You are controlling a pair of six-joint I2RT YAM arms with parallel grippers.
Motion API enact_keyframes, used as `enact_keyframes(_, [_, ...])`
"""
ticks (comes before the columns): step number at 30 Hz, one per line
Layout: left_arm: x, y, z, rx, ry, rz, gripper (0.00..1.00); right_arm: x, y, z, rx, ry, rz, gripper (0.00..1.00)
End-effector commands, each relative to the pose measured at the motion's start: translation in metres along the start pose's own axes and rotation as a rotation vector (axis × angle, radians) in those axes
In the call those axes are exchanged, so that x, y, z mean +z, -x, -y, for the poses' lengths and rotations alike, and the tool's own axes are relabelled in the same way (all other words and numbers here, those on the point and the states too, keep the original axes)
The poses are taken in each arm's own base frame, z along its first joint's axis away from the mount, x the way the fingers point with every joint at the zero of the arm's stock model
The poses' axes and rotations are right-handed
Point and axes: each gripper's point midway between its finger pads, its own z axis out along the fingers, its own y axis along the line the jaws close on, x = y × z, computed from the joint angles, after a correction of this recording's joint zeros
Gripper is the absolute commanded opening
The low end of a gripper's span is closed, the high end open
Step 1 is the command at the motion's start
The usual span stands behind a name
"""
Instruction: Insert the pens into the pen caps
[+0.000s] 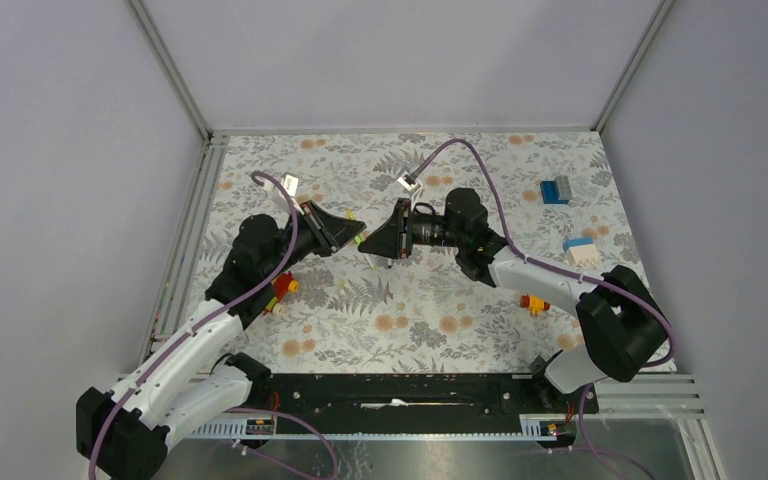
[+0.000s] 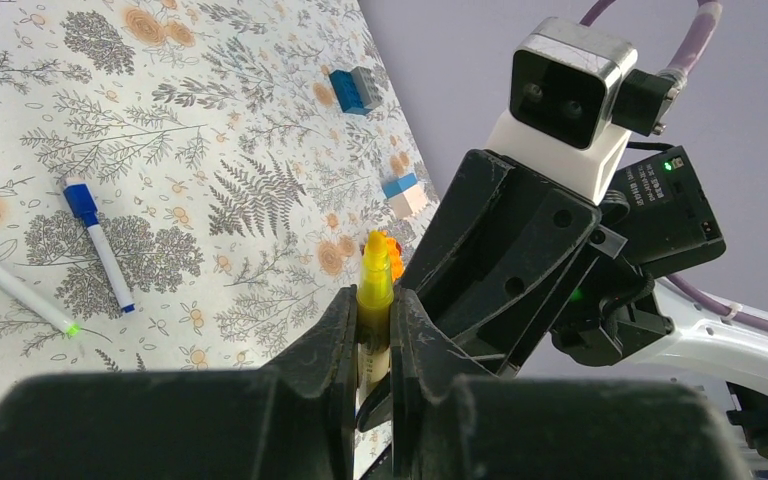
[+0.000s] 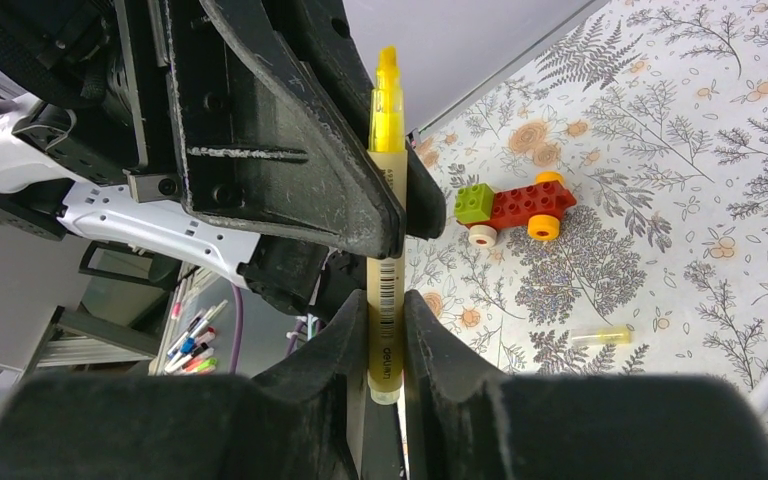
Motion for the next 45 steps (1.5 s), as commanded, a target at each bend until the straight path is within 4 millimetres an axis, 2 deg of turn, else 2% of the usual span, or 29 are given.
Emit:
enact_keyframes(1, [-0.004, 0.013, 0.017, 0.008, -0.059, 0.059, 0.00, 0.007, 0.021, -0.013, -0.067, 0.028, 0.049, 0.00])
enact_keyframes(6, [-0.007, 0.014, 0.012, 0.012, -0.035, 0.069, 0.02, 0.005, 0.021, -0.006, -0.070, -0.014, 0.053, 0.00])
enact_keyframes(8, [-0.008, 0.014, 0.009, 0.019, -0.019, 0.071, 0.13, 0.003, 0.020, 0.000, -0.074, -0.056, 0.053, 0.00])
enact_keyframes(13, [-0.014, 0.012, -0.004, 0.051, 0.052, 0.069, 0.53, -0.011, 0.012, 0.022, -0.094, -0.204, 0.044, 0.00])
enact_keyframes(16, [-0.018, 0.008, -0.017, 0.065, 0.110, 0.058, 0.65, -0.021, 0.007, 0.033, -0.103, -0.287, 0.050, 0.00])
enact_keyframes(19, [-0.020, 0.000, -0.030, 0.077, 0.159, 0.031, 0.71, -0.031, 0.005, 0.043, -0.106, -0.359, 0.060, 0.00])
enact_keyframes(24, [-0.024, -0.014, -0.059, 0.099, 0.280, -0.031, 0.74, -0.045, 0.001, 0.058, -0.113, -0.473, 0.065, 0.00])
enact_keyframes(29, [-0.025, -0.026, -0.093, 0.083, 0.432, -0.084, 0.74, -0.058, 0.000, 0.070, -0.126, -0.566, 0.073, 0.00])
enact_keyframes(33, [-0.023, -0.045, -0.124, 0.035, 0.574, -0.170, 0.70, -0.063, -0.001, 0.074, -0.129, -0.598, 0.072, 0.00])
enact_keyframes(40, [-0.007, -0.082, -0.142, -0.020, 0.611, -0.275, 0.70, -0.066, -0.005, 0.079, -0.129, -0.620, 0.054, 0.00])
enact_keyframes(43, [-0.003, -0.096, -0.156, -0.029, 0.644, -0.308, 0.70, -0.066, -0.006, 0.080, -0.131, -0.624, 0.048, 0.00])
enact_keyframes(45, [-0.003, -0.098, -0.164, -0.012, 0.672, -0.318, 0.70, -0.066, -0.006, 0.080, -0.134, -0.627, 0.044, 0.00])
